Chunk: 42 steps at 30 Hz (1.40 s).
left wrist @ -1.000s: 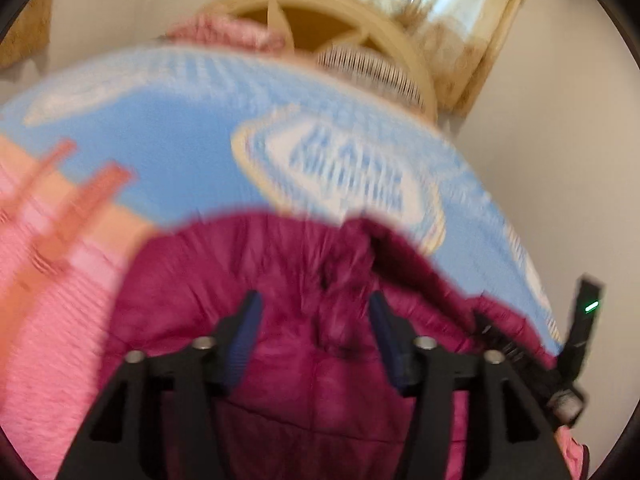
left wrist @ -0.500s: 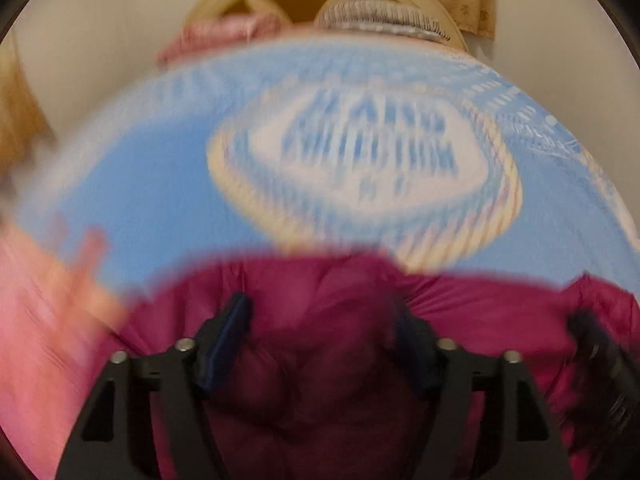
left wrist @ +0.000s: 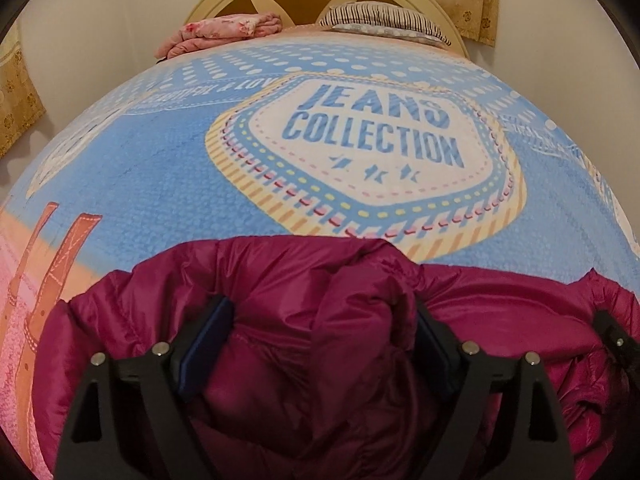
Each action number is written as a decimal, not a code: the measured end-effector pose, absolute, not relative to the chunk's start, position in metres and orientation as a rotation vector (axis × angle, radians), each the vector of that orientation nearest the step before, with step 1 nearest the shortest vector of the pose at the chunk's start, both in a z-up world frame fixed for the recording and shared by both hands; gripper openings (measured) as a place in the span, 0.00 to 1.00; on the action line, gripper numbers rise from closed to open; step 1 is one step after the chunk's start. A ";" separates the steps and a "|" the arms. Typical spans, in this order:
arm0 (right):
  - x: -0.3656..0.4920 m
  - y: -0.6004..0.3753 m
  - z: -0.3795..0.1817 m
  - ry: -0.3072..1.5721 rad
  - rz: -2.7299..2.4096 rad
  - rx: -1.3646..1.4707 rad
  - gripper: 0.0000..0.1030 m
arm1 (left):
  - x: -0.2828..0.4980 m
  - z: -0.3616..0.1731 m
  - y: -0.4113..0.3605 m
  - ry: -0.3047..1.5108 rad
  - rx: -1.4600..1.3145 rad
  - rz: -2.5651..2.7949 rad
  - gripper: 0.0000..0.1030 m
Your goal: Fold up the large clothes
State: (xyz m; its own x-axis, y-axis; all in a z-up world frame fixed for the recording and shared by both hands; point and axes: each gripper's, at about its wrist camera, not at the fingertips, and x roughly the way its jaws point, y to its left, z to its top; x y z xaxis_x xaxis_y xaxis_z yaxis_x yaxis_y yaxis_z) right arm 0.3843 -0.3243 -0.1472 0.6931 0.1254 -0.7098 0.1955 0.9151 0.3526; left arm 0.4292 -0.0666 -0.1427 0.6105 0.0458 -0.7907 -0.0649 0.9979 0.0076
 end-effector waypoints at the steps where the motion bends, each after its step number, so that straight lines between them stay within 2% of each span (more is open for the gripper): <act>1: 0.388 -0.318 -0.146 0.823 -0.059 0.375 0.18 | 0.429 -0.143 -0.067 0.912 -0.023 0.065 0.87; 5: 0.394 -0.300 -0.142 0.834 -0.109 0.247 0.19 | 0.430 -0.143 -0.066 0.912 -0.031 0.060 0.88; 12: 0.390 -0.315 -0.131 0.889 -0.055 0.347 0.22 | 0.413 -0.125 -0.059 0.927 -0.068 -0.010 0.89; 16: 0.344 -0.317 -0.085 0.730 -0.091 0.374 0.26 | 0.372 -0.094 -0.050 0.827 -0.076 -0.042 0.89; 17: 0.335 -0.316 -0.077 0.710 -0.095 0.365 0.38 | 0.364 -0.089 -0.050 0.813 -0.065 -0.046 0.89; 18: 0.322 -0.314 -0.068 0.691 -0.098 0.352 0.56 | 0.354 -0.084 -0.049 0.795 -0.051 -0.049 0.89; 20: 0.295 -0.307 -0.057 0.675 -0.087 0.320 0.71 | 0.331 -0.074 -0.048 0.758 -0.014 -0.052 0.89; 31: 0.156 -0.300 -0.049 0.692 -0.023 0.326 0.71 | 0.228 -0.068 -0.032 0.708 0.061 -0.099 0.89; 42: 0.001 -0.323 -0.049 0.639 -0.110 0.256 0.71 | 0.129 -0.100 -0.020 0.721 0.152 -0.197 0.89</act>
